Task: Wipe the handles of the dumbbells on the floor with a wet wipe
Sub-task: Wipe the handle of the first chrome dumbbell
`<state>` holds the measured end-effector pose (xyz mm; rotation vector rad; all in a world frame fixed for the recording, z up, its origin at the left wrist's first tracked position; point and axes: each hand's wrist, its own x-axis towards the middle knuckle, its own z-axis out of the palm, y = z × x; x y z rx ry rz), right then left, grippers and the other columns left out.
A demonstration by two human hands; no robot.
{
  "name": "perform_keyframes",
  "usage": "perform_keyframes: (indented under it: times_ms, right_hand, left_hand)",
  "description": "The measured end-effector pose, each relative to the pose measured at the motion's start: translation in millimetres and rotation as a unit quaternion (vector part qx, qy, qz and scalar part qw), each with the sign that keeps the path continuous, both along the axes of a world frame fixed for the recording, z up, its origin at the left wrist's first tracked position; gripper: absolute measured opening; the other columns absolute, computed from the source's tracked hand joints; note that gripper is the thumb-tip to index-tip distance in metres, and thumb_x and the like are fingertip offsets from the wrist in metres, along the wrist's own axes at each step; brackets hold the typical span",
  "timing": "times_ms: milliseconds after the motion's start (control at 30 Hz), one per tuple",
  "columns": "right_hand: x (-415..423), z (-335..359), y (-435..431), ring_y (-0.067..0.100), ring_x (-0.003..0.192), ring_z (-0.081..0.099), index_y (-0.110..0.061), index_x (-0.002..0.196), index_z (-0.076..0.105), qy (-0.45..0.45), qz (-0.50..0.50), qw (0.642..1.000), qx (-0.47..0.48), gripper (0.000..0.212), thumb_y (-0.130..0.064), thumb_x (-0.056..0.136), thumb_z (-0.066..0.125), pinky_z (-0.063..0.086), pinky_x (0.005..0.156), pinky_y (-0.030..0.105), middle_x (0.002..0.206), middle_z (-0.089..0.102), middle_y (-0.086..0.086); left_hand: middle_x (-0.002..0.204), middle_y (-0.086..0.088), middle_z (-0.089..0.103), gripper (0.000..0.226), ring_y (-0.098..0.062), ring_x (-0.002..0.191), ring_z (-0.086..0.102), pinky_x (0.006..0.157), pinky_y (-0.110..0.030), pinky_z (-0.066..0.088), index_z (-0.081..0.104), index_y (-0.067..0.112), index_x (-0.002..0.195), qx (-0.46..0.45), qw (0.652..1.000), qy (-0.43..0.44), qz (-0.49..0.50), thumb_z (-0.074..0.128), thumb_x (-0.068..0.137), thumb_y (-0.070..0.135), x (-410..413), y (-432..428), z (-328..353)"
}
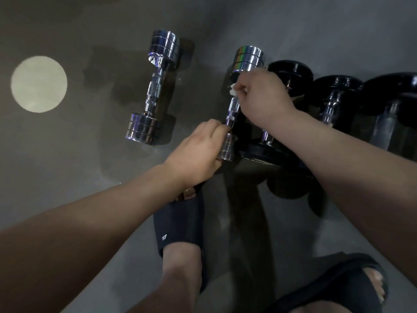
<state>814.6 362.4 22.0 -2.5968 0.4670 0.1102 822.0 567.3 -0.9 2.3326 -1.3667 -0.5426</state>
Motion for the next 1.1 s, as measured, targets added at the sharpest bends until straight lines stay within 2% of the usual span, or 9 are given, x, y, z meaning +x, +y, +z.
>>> perform_keyframes:
  times_ms: [100,233,400,567,667,733,867,967,1100]
  right_hand:
    - [-11.1,-1.2,3.3,0.025,0.105,0.065,-0.011,0.102,0.077,0.025,0.082,0.996,0.016,0.019,-0.021,0.096,0.062,0.051,0.092,0.032,0.114,0.071,0.006]
    - [-23.8,-2.7,6.6,0.024,0.092,0.063,-0.014,0.093,0.076,0.061,0.200,0.977,0.036,0.014,-0.019,0.091,0.063,0.052,0.084,0.037,0.098,0.067,0.004]
    - [-4.0,-9.8,-11.8,0.027,0.096,0.066,-0.010,0.092,0.072,0.000,0.033,0.999,-0.028,0.018,-0.020,0.096,0.058,0.049,0.082,0.029,0.102,0.071,0.008]
    - [-27.3,-3.5,13.2,0.023,0.089,0.064,-0.014,0.088,0.073,0.058,0.168,0.983,0.042,0.011,-0.018,0.092,0.064,0.053,0.080,0.038,0.093,0.070,0.003]
    - [-21.2,-1.7,6.2,0.015,0.088,0.062,-0.023,0.091,0.072,0.080,0.131,0.987,0.054,0.008,-0.025,0.094,0.065,0.049,0.076,0.028,0.089,0.065,-0.010]
    - [-15.6,-0.8,3.6,0.005,0.083,0.061,-0.029,0.090,0.069,0.066,0.043,0.992,0.097,0.006,-0.026,0.094,0.066,0.048,0.074,0.023,0.086,0.062,-0.018]
    - [-8.7,-0.8,4.9,0.003,0.062,0.053,-0.027,0.088,0.068,0.089,-0.077,0.960,0.252,0.009,-0.019,0.091,0.069,0.043,0.060,0.017,0.074,0.061,-0.010]
    - [-7.6,-1.6,4.3,0.004,0.065,0.054,-0.027,0.094,0.065,0.091,-0.093,0.976,0.177,0.005,-0.023,0.092,0.067,0.040,0.059,0.020,0.077,0.060,-0.011]
    - [-11.3,1.2,9.2,0.019,0.082,0.057,-0.022,0.111,0.063,0.035,-0.057,0.990,0.124,0.021,-0.024,0.091,0.058,0.047,0.072,0.028,0.095,0.060,0.002]
  left_hand:
    - [0.128,-0.013,0.048,0.068,-0.030,0.119,0.051,0.100,-0.039,0.047,0.049,0.004,0.135,-0.031,0.998,0.047,0.021,0.079,0.076,0.018,3.4,7.5,-6.6]
    - [0.125,-0.016,0.049,0.072,-0.035,0.115,0.054,0.095,-0.048,0.051,0.050,0.001,0.131,-0.026,0.997,0.050,0.054,0.084,0.072,0.021,0.5,8.8,-10.3]
    - [0.126,-0.013,0.049,0.073,-0.030,0.118,0.056,0.095,-0.047,0.053,0.049,0.003,0.133,-0.038,0.995,0.068,0.062,0.083,0.075,0.029,3.1,11.4,-12.8]
    - [0.123,-0.013,0.050,0.073,-0.030,0.114,0.057,0.091,-0.048,0.053,0.049,0.002,0.132,-0.040,0.995,0.066,0.056,0.084,0.074,0.031,7.6,12.6,-12.9]
    - [0.122,-0.013,0.050,0.070,-0.030,0.113,0.058,0.090,-0.048,0.054,0.049,0.002,0.129,-0.046,0.996,0.063,0.052,0.082,0.076,0.033,7.3,12.4,-13.3]
    - [0.121,-0.013,0.050,0.068,-0.030,0.112,0.059,0.088,-0.047,0.055,0.050,0.001,0.128,-0.051,0.995,0.061,0.052,0.083,0.076,0.032,5.9,11.9,-13.1]
    - [0.120,-0.012,0.050,0.066,-0.028,0.109,0.059,0.085,-0.046,0.055,0.051,0.002,0.127,-0.055,0.995,0.053,0.058,0.082,0.077,0.032,5.2,11.9,-11.9]
    - [0.118,-0.011,0.050,0.065,-0.028,0.107,0.059,0.086,-0.046,0.055,0.051,0.002,0.127,-0.054,0.996,0.054,0.056,0.080,0.078,0.033,5.9,11.8,-12.1]
    - [0.119,-0.011,0.048,0.065,-0.029,0.106,0.059,0.084,-0.047,0.055,0.050,0.003,0.128,-0.048,0.995,0.058,0.060,0.079,0.078,0.033,5.9,12.1,-12.7]
